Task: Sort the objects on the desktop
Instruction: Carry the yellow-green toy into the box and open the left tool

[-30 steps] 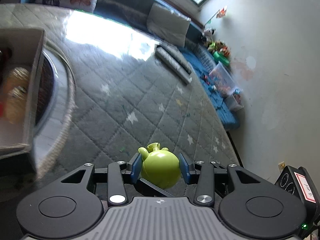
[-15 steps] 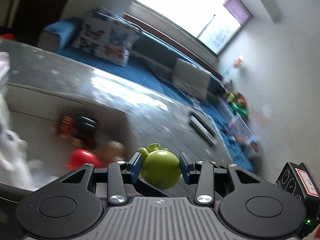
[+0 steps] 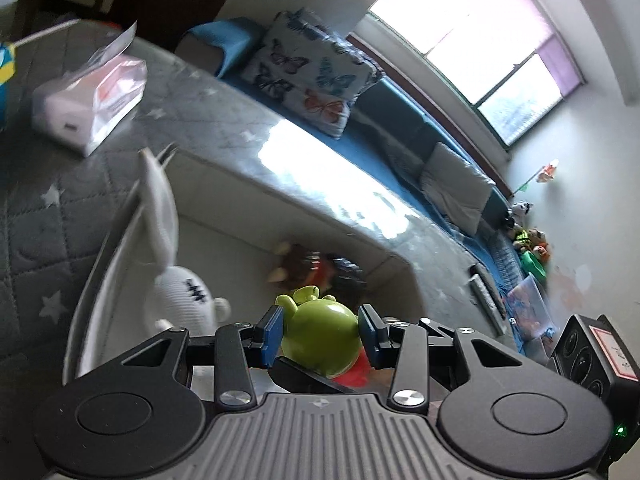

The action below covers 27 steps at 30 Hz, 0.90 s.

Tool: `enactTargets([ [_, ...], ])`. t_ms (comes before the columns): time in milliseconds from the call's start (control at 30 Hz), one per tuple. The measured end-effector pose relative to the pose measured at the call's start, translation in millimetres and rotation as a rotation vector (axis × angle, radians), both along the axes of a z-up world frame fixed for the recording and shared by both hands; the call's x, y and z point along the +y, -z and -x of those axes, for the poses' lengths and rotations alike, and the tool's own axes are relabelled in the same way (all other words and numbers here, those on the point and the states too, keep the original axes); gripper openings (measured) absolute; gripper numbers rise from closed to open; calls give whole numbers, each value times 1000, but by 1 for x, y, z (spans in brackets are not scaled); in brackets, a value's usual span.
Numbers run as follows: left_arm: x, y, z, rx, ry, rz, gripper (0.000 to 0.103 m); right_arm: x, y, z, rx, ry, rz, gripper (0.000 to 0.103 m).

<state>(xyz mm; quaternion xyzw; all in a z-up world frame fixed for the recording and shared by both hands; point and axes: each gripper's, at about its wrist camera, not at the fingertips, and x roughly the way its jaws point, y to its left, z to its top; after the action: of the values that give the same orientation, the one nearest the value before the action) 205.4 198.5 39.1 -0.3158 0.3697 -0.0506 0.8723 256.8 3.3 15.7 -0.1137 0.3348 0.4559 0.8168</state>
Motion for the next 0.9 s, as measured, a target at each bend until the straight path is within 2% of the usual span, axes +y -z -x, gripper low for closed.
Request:
enactTargets([
  [367,4,20,-2,55,10,-13,43,19,21,-7,33,-40,100,64],
  [600,6,25,-6,61,11,-21,43,25,24,-11,73,-50,134,64],
  [900,5,18,-1,44,7,-47,43,20,20,-1,32,-38,120,65],
])
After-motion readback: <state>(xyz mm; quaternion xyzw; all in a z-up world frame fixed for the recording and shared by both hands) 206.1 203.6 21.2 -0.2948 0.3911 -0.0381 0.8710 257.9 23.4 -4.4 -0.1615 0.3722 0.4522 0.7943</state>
